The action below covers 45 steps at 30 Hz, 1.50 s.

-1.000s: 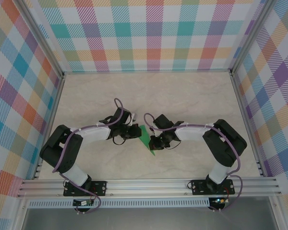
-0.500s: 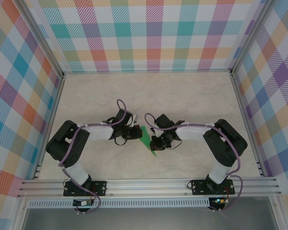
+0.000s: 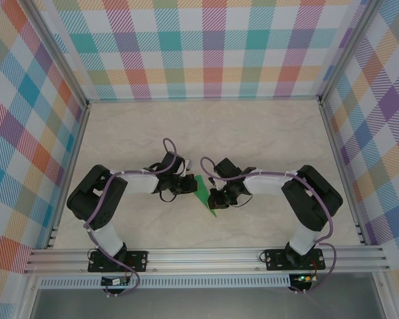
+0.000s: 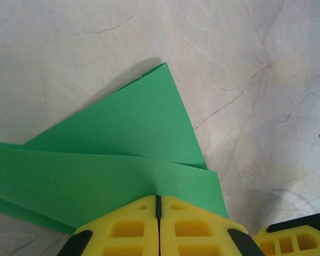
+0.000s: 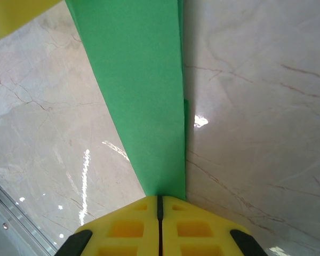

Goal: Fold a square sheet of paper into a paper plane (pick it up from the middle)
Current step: Fold the wing for the fifth time at the center of the table.

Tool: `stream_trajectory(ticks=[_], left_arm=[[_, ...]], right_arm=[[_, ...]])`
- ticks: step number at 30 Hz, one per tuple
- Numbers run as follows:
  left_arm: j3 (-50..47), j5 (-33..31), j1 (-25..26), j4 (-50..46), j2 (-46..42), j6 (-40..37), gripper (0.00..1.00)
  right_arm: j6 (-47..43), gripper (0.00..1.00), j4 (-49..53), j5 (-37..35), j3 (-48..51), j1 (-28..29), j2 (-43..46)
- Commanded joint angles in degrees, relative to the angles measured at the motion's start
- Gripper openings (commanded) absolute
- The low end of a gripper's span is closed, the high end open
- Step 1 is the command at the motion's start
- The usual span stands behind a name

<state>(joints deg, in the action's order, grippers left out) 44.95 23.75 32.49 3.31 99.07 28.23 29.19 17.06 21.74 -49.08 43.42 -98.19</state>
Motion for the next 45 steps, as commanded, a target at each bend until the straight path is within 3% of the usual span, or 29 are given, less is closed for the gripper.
stream_trajectory(ticks=[1,10,18,28,36,45], left_arm=[[0.99,-6.00,-0.67,-3.09,1.57,-2.97,0.06],[3.50,-7.42,-6.37,-6.61,2.62,-6.34,0.06],[2.67,-3.28,-12.09,-0.88,6.07,-5.65,0.06],[1.35,1.87,-10.91,-0.19,6.76,-5.09,0.07],[-1.01,1.83,-6.67,-0.62,4.50,-4.31,0.07],[-1.37,2.36,-6.22,-0.72,3.85,-4.74,0.07]], right_arm=[[-1.37,0.09,4.69,-0.01,1.07,-0.44,-1.01],[-0.83,0.09,6.14,-0.92,2.01,-0.96,-1.22],[-0.55,0.09,6.49,-0.91,1.44,-1.05,-2.20],[-2.11,0.12,4.52,-1.60,-8.39,-1.06,6.24],[0.87,0.10,-1.20,-1.51,-14.91,-1.06,-3.46],[0.60,0.06,-1.47,-0.58,-15.87,-1.83,-11.93]])
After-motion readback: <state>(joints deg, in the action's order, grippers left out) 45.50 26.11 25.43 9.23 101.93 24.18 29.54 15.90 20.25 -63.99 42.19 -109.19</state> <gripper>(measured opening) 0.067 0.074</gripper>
